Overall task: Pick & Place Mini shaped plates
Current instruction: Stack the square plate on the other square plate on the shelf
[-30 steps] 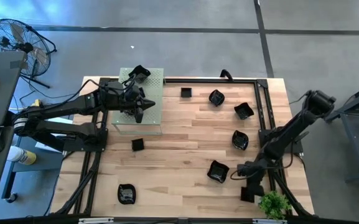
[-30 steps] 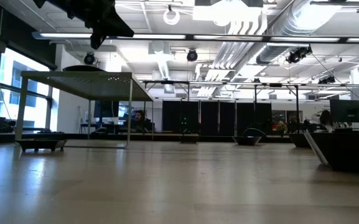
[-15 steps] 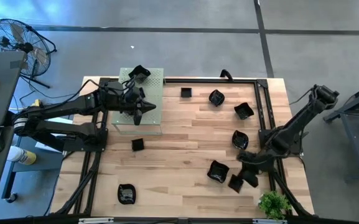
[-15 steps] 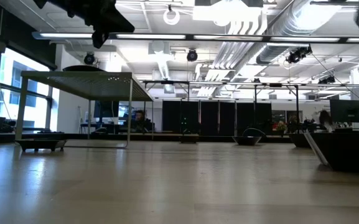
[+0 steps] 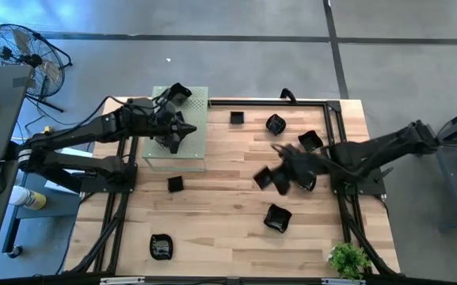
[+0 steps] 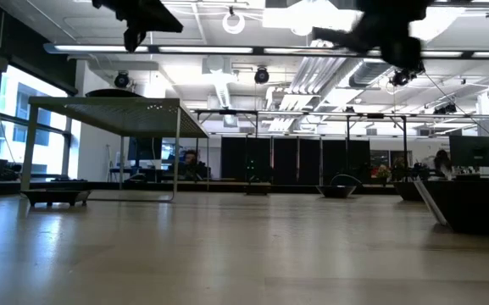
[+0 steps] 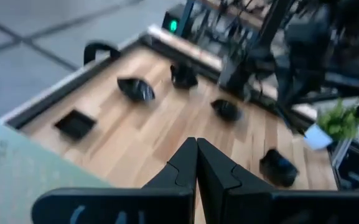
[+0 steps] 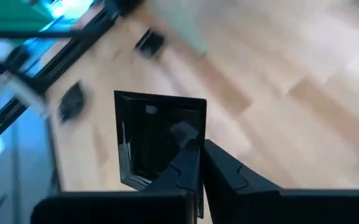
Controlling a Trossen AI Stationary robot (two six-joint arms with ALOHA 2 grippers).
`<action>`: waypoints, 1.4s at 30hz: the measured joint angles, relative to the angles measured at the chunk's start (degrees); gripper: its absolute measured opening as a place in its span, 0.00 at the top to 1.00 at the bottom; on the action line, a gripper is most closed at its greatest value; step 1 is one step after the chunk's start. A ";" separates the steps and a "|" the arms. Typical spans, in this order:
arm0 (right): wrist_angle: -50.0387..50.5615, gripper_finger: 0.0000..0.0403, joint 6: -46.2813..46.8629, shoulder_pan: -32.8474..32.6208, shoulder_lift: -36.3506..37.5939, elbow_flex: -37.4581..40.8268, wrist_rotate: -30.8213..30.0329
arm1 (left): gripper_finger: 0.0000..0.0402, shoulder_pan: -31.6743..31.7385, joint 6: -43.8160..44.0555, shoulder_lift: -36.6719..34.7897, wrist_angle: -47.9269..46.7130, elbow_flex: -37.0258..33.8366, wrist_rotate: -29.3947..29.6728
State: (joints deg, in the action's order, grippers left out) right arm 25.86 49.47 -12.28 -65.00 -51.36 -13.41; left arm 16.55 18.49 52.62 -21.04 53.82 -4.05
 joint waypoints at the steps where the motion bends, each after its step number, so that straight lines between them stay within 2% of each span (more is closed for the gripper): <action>1: 0.01 0.98 -1.48 1.83 -1.68 -1.63 0.08 | 1.00 -0.66 0.01 0.56 -1.99 0.94 0.37; 5: 0.07 0.98 -6.72 7.15 -9.07 -9.26 0.28 | 1.00 -5.09 -0.38 3.96 -8.29 5.93 5.29; 10: 1.47 0.98 -11.41 10.38 -17.31 -18.75 0.03 | 0.98 -10.21 -0.59 9.14 -14.25 11.98 11.27; 19: 6.75 0.98 -16.91 11.55 -26.23 -29.98 -5.47 | 0.79 -14.87 2.22 15.92 -16.78 19.23 12.82; 28: 6.09 0.98 -21.56 11.48 -27.99 -33.26 -8.10 | 0.75 -15.97 4.51 21.30 -16.46 20.90 15.45; 35: 5.73 0.98 -23.57 10.96 -27.99 -33.26 -7.84 | 0.75 -15.84 4.47 21.68 -14.91 20.96 16.84; 42: 1.13 0.98 -24.28 10.63 -27.95 -33.26 -6.89 | 0.75 -15.84 4.45 22.09 -14.11 20.96 16.64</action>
State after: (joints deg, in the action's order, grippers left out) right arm 26.98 25.19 -1.65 -92.95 -84.62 -20.29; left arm 0.71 22.94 74.71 -35.15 74.78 12.59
